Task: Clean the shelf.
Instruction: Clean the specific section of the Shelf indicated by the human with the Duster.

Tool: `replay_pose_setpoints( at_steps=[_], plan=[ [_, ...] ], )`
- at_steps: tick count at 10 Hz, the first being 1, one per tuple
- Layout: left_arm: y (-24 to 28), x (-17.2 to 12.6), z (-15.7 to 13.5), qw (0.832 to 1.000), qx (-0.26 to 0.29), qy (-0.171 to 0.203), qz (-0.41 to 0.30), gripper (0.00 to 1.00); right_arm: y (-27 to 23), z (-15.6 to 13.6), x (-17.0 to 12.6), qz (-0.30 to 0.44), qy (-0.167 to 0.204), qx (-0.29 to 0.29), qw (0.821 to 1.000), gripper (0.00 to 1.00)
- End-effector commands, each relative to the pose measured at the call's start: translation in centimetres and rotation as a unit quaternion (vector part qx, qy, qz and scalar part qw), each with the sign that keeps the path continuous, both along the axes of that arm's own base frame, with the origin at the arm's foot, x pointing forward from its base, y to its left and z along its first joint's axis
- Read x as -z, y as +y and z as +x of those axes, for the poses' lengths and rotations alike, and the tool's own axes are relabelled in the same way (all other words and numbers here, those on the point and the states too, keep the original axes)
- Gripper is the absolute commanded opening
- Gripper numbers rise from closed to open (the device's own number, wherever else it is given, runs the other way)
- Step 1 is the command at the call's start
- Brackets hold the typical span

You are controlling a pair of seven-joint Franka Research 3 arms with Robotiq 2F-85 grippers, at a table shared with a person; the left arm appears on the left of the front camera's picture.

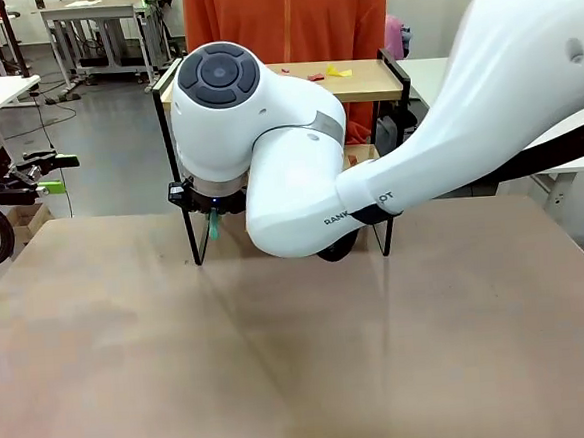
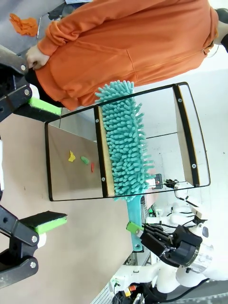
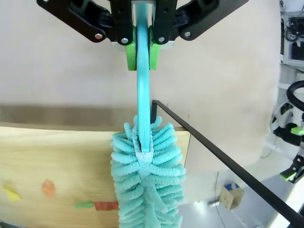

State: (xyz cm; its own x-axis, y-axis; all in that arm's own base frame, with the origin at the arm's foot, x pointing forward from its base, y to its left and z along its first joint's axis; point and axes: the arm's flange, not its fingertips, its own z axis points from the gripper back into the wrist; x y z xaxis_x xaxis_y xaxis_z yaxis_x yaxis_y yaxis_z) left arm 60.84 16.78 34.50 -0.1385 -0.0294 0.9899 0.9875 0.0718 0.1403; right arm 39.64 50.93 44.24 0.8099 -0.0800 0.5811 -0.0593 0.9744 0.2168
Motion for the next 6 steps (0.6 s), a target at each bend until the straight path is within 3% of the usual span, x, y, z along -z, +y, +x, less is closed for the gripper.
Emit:
replay_pose_setpoints(
  at_steps=[1, 5, 6],
  plan=[
    [-0.3, -0.3, -0.2, 1.0, 0.004, 0.001, 0.005, 1.0, -0.5, -0.1, -0.5, -0.002, -0.009, -0.009, 1.0, 0.13],
    [-0.3, -0.3, -0.2, 1.0, 0.004, 0.001, 0.005, 1.0, -0.1, 0.1, -0.3, -0.004, -0.009, 0.002, 1.0, 0.13],
    [-0.3, -0.3, -0.2, 1.0, 0.004, 0.001, 0.005, 1.0, -1.6, 0.1, -0.9, -0.006, 0.009, 0.015, 1.0, 0.13]
  ],
)
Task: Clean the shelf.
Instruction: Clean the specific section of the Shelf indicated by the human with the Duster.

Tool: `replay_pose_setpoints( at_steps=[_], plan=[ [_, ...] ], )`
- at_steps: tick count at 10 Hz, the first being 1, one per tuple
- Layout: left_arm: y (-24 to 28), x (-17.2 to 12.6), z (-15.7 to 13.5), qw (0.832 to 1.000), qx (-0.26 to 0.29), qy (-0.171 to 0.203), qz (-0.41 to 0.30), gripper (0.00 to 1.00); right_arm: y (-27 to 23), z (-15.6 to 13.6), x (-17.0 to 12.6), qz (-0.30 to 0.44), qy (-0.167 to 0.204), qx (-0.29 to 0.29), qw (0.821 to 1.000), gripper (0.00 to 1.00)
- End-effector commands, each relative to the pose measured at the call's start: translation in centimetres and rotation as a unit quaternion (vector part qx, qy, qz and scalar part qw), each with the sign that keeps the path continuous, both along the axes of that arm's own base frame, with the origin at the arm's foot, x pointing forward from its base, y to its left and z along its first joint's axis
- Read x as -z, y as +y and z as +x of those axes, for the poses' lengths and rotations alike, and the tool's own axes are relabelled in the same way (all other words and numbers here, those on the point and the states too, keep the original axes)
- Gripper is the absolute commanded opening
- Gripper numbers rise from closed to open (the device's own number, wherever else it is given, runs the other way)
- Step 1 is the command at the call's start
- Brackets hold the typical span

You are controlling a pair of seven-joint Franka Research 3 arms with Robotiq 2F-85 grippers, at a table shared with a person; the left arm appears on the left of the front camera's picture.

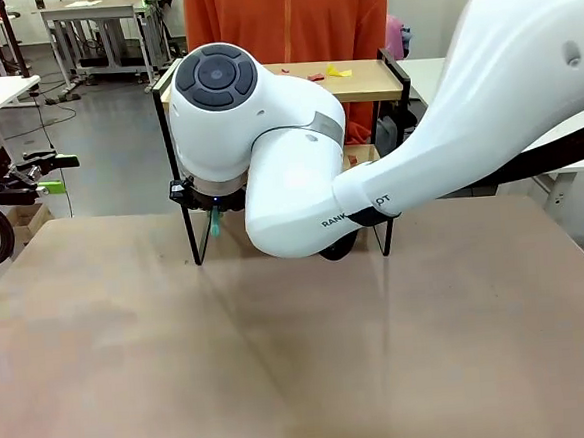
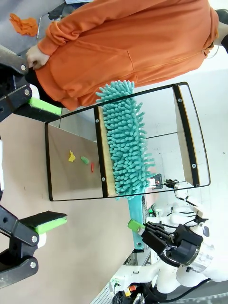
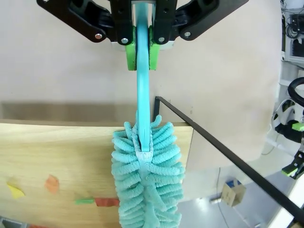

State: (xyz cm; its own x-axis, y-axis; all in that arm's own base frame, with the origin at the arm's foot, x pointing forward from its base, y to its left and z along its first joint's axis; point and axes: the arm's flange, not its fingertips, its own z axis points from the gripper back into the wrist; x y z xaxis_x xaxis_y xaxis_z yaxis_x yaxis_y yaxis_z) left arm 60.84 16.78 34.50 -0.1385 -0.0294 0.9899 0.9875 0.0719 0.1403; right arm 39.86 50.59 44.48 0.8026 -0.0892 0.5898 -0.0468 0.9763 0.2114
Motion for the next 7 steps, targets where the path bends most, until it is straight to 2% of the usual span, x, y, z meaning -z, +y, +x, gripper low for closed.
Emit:
replay_pose_setpoints(
  at_steps=[1, 3, 7],
  plan=[
    [-0.3, -0.3, -0.2, 1.0, 0.004, 0.001, 0.005, 1.0, -2.5, -0.4, -1.2, -0.008, 0.026, 0.015, 1.0, 0.13],
    [-0.3, -0.3, -0.2, 1.0, 0.004, 0.001, 0.005, 1.0, -5.2, -0.9, -2.0, -0.003, 0.052, 0.021, 0.998, 0.13],
    [-0.3, -0.3, -0.2, 1.0, 0.004, 0.001, 0.005, 1.0, -12.6, -1.8, -4.3, -0.004, 0.072, 0.06, 0.996, 0.13]
  ],
)
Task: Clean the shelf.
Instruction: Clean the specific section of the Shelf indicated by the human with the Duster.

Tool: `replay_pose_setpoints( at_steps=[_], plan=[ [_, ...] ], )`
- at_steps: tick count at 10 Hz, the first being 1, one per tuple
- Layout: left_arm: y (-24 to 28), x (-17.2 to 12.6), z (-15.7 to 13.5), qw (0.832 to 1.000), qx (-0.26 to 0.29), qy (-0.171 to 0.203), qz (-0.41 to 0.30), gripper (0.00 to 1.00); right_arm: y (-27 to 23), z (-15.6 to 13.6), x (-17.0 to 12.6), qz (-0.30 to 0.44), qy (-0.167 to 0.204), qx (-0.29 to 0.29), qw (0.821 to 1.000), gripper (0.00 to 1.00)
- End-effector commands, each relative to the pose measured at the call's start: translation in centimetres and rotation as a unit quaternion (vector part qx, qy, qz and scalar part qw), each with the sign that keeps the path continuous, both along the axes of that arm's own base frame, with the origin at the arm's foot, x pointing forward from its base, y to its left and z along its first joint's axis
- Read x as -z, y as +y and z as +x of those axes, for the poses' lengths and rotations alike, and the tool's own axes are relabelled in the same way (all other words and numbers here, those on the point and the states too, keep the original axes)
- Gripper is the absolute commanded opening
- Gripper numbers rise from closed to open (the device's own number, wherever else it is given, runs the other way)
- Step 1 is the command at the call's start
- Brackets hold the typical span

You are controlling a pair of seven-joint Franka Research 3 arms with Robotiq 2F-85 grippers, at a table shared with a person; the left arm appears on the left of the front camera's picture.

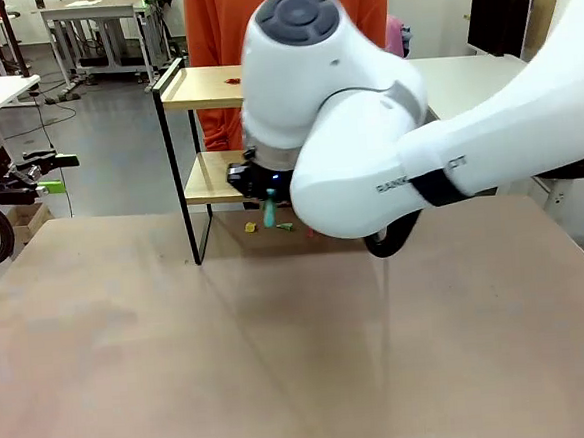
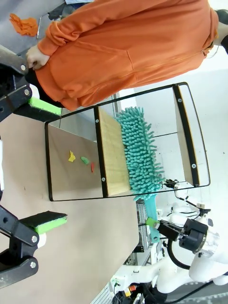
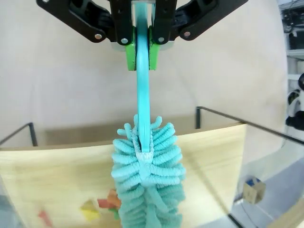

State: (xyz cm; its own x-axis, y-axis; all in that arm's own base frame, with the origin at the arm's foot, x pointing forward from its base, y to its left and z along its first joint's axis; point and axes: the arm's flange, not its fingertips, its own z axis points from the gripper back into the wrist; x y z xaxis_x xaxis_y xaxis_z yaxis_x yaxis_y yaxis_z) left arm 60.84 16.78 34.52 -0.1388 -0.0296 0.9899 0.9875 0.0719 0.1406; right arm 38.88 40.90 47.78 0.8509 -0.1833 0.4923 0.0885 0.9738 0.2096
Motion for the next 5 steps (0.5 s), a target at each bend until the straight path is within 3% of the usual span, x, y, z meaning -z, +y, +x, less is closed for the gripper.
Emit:
replay_pose_setpoints(
  at_steps=[1, 5],
  plan=[
    [-0.3, -0.2, -0.2, 1.0, 0.004, 0.001, 0.005, 1.0, -4.9, -0.9, -1.2, -0.007, 0.023, 0.008, 1.0, 0.13],
    [-0.3, -0.2, -0.2, 1.0, 0.004, 0.001, 0.005, 1.0, -12.0, -1.7, -1.6, -0.047, 0.079, 0.006, 0.996, 0.13]
  ],
)
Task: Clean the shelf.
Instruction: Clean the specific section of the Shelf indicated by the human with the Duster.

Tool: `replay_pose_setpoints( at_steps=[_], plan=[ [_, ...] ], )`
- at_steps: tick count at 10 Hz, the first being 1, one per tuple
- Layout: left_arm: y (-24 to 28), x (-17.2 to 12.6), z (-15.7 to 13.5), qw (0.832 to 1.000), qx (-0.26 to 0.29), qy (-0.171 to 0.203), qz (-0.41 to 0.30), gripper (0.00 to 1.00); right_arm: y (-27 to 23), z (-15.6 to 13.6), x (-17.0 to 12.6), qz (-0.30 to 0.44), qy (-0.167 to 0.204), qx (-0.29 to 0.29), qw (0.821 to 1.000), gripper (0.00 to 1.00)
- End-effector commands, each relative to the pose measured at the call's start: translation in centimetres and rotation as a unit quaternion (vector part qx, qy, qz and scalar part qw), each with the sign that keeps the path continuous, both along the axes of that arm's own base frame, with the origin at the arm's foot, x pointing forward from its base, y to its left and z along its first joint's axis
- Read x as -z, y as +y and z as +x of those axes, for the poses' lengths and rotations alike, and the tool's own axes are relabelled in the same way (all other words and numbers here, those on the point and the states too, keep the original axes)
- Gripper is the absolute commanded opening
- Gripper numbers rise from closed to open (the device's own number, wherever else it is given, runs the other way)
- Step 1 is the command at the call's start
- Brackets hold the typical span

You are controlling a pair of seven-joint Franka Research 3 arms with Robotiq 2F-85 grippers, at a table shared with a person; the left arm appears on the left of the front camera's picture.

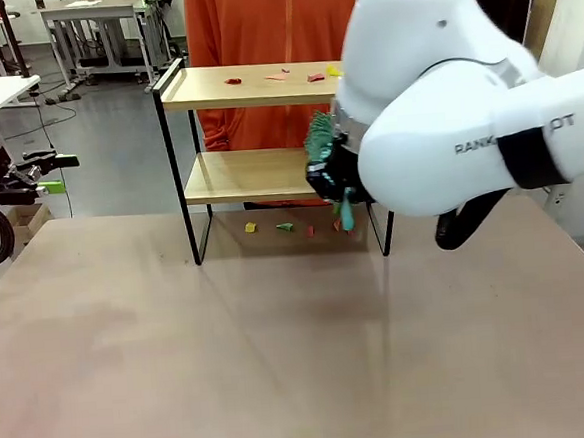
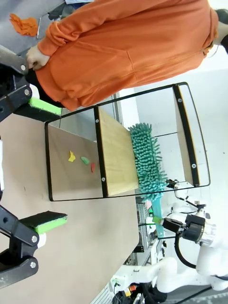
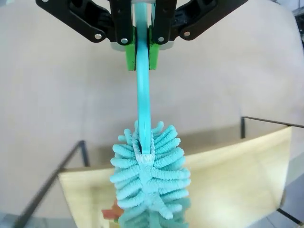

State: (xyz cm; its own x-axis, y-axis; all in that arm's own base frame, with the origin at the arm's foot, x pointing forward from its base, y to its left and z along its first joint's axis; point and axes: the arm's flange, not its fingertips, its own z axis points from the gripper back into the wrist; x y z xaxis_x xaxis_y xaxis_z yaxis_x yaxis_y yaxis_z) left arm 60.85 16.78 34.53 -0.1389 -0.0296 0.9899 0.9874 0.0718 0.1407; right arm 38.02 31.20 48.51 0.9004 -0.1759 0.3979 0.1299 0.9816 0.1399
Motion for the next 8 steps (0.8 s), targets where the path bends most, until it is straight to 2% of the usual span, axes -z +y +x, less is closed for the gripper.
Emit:
replay_pose_setpoints(
  at_steps=[1, 3, 5, 6, 7, 8],
  plan=[
    [-0.3, -0.2, -0.2, 1.0, 0.004, 0.001, 0.005, 1.0, -3.7, -1.4, -1.4, -0.019, 0.03, -0.024, 0.999, 0.13],
    [-0.3, -0.2, -0.2, 1.0, 0.004, 0.001, 0.005, 1.0, -5.3, -2.1, -2.4, -0.064, 0.029, -0.02, 0.997, 0.13],
    [-0.3, -0.2, -0.2, 1.0, 0.004, 0.001, 0.005, 1.0, -4.5, -3.0, -3.2, -0.121, 0.002, -0.029, 0.992, 0.13],
    [-0.3, -0.2, -0.2, 1.0, 0.004, 0.001, 0.005, 1.0, -3.3, -3.6, -3.3, -0.152, -0.017, -0.065, 0.986, 0.13],
    [-0.3, -0.2, -0.2, 1.0, 0.004, 0.001, 0.005, 1.0, -5.0, -2.7, -2.9, -0.083, 0.021, -0.02, 0.996, 0.13],
    [-0.3, -0.2, -0.2, 1.0, 0.004, 0.001, 0.005, 1.0, -5.0, -2.7, -2.9, -0.083, 0.021, -0.02, 0.996, 0.13]
  ],
)
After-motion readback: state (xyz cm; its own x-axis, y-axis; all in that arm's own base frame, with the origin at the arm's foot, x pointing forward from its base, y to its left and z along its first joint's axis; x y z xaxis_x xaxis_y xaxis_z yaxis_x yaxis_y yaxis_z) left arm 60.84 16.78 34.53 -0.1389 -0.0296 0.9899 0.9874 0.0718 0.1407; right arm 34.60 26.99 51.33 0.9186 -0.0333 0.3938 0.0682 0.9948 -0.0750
